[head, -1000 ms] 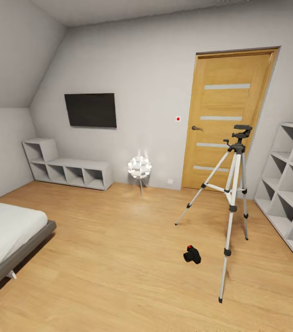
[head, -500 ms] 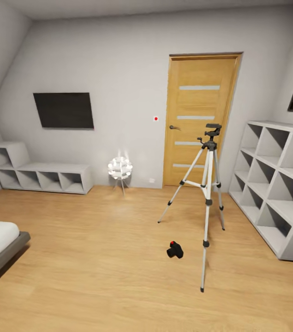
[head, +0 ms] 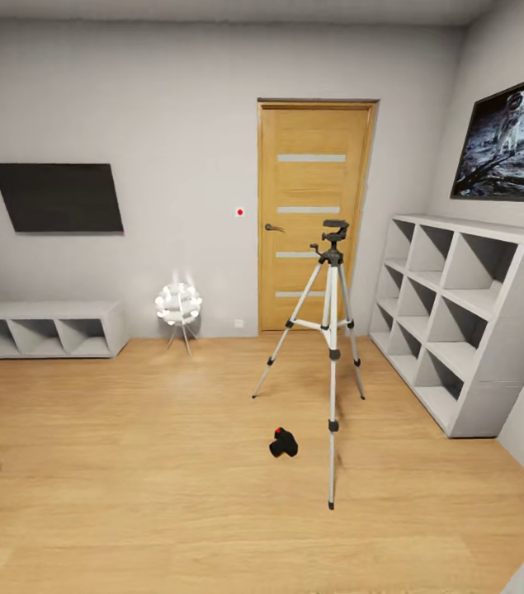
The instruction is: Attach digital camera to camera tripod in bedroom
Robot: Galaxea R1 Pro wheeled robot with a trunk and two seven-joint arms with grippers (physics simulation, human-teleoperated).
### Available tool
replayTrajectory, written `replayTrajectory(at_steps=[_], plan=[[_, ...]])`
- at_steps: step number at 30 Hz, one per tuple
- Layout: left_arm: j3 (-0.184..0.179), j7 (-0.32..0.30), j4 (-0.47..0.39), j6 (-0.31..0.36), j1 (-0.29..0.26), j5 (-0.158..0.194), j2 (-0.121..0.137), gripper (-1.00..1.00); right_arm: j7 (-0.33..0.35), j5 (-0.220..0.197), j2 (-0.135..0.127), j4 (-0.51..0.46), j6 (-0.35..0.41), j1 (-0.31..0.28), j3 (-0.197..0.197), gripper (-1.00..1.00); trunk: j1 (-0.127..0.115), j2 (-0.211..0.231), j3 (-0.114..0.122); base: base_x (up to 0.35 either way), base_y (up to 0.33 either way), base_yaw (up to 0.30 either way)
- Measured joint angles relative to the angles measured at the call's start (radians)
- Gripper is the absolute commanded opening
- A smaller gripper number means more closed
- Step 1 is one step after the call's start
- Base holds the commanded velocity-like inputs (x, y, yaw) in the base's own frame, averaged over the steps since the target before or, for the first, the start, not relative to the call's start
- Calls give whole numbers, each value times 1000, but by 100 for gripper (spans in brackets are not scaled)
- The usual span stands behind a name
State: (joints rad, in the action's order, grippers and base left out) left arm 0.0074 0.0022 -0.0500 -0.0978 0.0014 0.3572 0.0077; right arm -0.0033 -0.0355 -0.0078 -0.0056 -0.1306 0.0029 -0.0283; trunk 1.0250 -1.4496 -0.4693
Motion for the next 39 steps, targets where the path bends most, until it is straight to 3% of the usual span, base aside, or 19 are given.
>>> replayTrajectory(at_steps=[31,39], plan=[[0,-1,0,8,0,-1,0,100,1,1,0,0,1,0,1,100,0,0,0,33,0,-292],[-1,-1,0,10,0,0,1,100,-9,1,1,0,3,0,1,100,-1,0,0,249,0,-85]])
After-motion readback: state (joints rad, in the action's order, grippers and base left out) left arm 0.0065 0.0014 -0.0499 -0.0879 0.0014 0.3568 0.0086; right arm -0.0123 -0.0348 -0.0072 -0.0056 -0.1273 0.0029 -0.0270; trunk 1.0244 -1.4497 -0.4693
